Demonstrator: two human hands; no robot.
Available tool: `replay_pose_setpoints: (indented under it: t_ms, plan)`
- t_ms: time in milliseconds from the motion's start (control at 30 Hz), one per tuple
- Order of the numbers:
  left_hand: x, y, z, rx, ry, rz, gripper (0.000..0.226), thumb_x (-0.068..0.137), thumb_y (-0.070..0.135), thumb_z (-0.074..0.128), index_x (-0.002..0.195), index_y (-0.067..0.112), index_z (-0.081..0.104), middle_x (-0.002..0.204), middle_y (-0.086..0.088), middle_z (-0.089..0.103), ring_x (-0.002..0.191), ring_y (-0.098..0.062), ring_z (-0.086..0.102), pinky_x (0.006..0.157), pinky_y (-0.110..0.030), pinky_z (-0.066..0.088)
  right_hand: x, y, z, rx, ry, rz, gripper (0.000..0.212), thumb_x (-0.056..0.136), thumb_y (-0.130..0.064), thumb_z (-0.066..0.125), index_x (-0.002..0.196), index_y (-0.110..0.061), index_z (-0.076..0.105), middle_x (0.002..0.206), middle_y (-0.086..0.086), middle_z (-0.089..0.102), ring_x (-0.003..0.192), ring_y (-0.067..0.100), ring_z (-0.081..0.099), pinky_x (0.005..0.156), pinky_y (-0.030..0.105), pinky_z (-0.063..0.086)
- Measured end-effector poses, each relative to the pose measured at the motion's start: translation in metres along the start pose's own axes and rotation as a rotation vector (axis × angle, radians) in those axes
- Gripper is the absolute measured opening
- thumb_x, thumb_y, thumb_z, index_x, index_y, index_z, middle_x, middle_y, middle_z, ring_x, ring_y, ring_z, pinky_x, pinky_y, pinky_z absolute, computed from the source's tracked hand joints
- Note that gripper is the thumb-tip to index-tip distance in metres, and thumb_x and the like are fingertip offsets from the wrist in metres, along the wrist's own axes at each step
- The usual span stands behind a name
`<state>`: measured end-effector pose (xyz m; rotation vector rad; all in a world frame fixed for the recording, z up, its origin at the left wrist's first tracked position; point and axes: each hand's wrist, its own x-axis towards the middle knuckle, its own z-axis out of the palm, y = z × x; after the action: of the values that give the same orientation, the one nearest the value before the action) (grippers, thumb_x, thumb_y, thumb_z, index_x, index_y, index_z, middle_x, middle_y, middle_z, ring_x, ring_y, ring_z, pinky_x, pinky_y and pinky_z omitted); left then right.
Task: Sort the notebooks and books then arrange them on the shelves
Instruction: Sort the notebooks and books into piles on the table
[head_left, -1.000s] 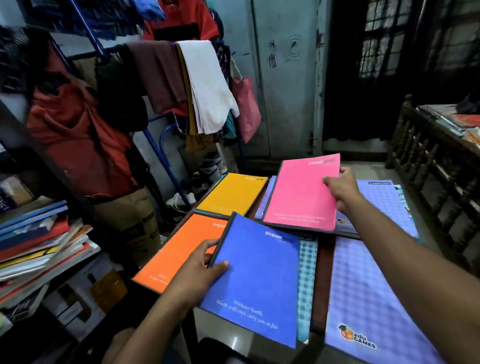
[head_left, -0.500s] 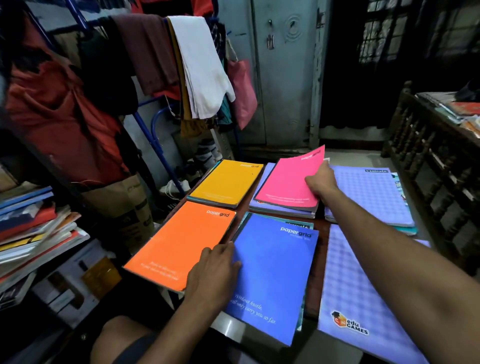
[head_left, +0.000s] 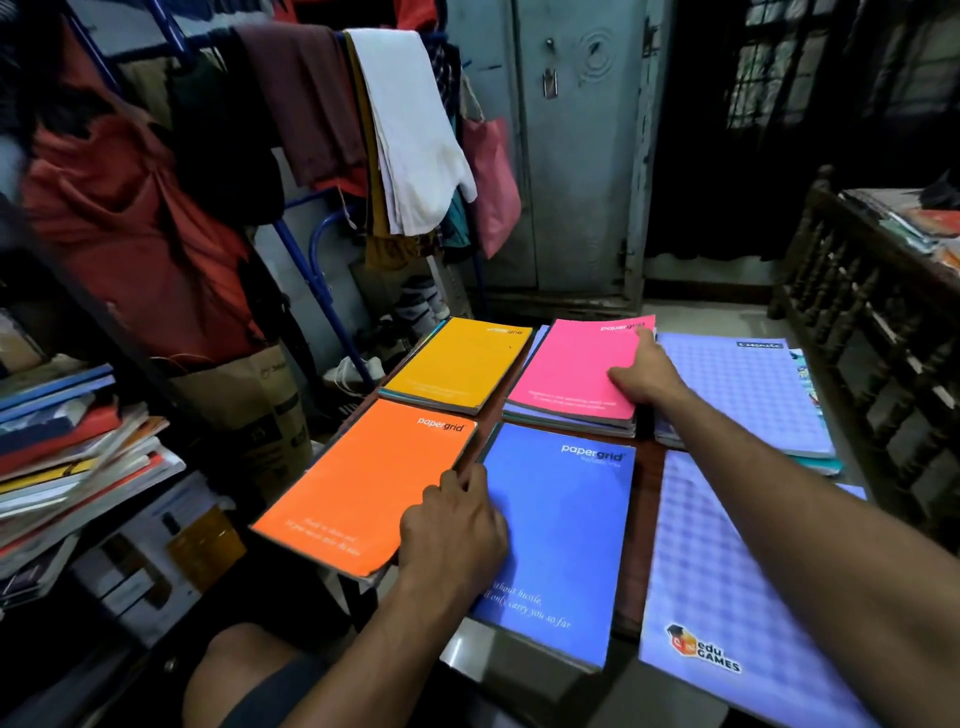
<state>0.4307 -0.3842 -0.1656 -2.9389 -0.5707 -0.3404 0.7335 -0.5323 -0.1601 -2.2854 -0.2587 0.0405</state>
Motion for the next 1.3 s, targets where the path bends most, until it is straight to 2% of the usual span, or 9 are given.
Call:
replay_pose_setpoints:
  t_ms: [133,233,333,467,633,833,967,1133,1300]
  plan:
    - [0.002,-0.002,0.002,-0.014,-0.017,-0.052,0.044,0.099,0.041,0.036,0.139,0.021,0.036,0.119,-0.006,0.055,0.106,-0.028,0.058,0.064,-0.034,0.034,-0.034,-0.013,-0.009,0.076,0.007,-0.001,0.069,0.09,-0.028,0.072,0.146,-0.013,0.035,0.144,0.019,0.037,0.126,0.036,0.048,0.101,0.036,0.04]
    - [0.001,0.0,0.002,0.023,-0.017,-0.041,0.041,0.102,0.036,0.033,0.138,0.018,0.035,0.121,-0.006,0.053,0.106,-0.027,0.058,0.061,-0.033,0.032,-0.073,-0.016,-0.004,-0.065,0.003,-0.325,0.052,0.086,-0.024,0.074,0.132,-0.012,0.051,0.129,0.015,0.053,0.12,0.035,0.051,0.1,0.04,0.042]
    - [-0.002,0.001,0.005,0.02,0.019,-0.045,0.033,0.101,0.031,0.034,0.13,0.017,0.042,0.118,-0.004,0.053,0.103,-0.025,0.058,0.055,-0.032,0.029,-0.108,-0.01,0.008,-0.335,-0.191,-0.542,0.034,0.089,-0.026,0.066,0.121,-0.016,0.06,0.117,0.008,0.06,0.112,0.031,0.056,0.096,0.041,0.044]
    - [-0.006,-0.003,0.011,-0.024,0.088,0.015,0.019,0.084,0.028,0.064,0.097,0.015,0.061,0.09,-0.003,0.056,0.076,-0.024,0.058,0.044,-0.024,0.006,-0.125,-0.006,0.013,-0.576,-0.176,-0.564,0.03,0.097,-0.035,0.052,0.124,-0.023,0.058,0.121,0.002,0.057,0.115,0.025,0.054,0.096,0.039,0.038]
    - [-0.005,-0.008,0.017,-0.056,0.108,0.046,0.023,0.079,0.033,0.075,0.089,0.016,0.063,0.085,-0.004,0.057,0.074,-0.025,0.059,0.045,-0.03,0.038,-0.124,-0.011,0.014,-0.612,-0.195,-0.53,0.03,0.099,-0.036,0.048,0.126,-0.024,0.054,0.123,0.002,0.058,0.117,0.025,0.053,0.097,0.039,0.036]
    - [-0.019,-0.017,0.002,-0.21,0.011,0.047,0.04,0.101,0.046,0.038,0.132,0.023,0.053,0.132,0.001,0.052,0.119,-0.023,0.051,0.086,-0.036,0.048,-0.126,-0.014,0.013,-0.634,-0.186,-0.534,0.029,0.097,-0.033,0.049,0.123,-0.022,0.054,0.121,0.003,0.056,0.115,0.027,0.053,0.095,0.04,0.038]
    - [-0.029,-0.052,0.0,-0.194,0.366,0.159,0.025,0.089,0.034,0.057,0.107,0.024,0.071,0.112,0.006,0.068,0.101,-0.023,0.062,0.075,-0.04,0.052,-0.129,-0.027,0.02,-0.521,-0.103,-0.621,0.036,0.094,-0.031,0.056,0.128,-0.021,0.054,0.121,0.003,0.052,0.112,0.026,0.05,0.092,0.04,0.038]
    - [-0.037,-0.105,0.018,-0.039,0.134,0.009,0.034,0.085,0.059,0.056,0.112,0.04,0.063,0.118,0.015,0.065,0.104,-0.018,0.063,0.08,-0.042,0.045,-0.139,-0.066,0.045,-0.39,-0.27,-0.624,0.042,0.093,-0.029,0.06,0.133,-0.018,0.054,0.129,0.008,0.054,0.122,0.03,0.051,0.101,0.043,0.042]
    - [-0.037,-0.104,0.019,-0.044,0.156,0.031,0.038,0.087,0.057,0.045,0.111,0.035,0.064,0.113,0.008,0.067,0.093,-0.021,0.066,0.072,-0.042,0.048,-0.182,-0.138,0.09,-0.279,-0.409,-0.797,0.035,0.093,-0.032,0.062,0.126,-0.02,0.059,0.124,0.005,0.061,0.118,0.023,0.054,0.101,0.038,0.043]
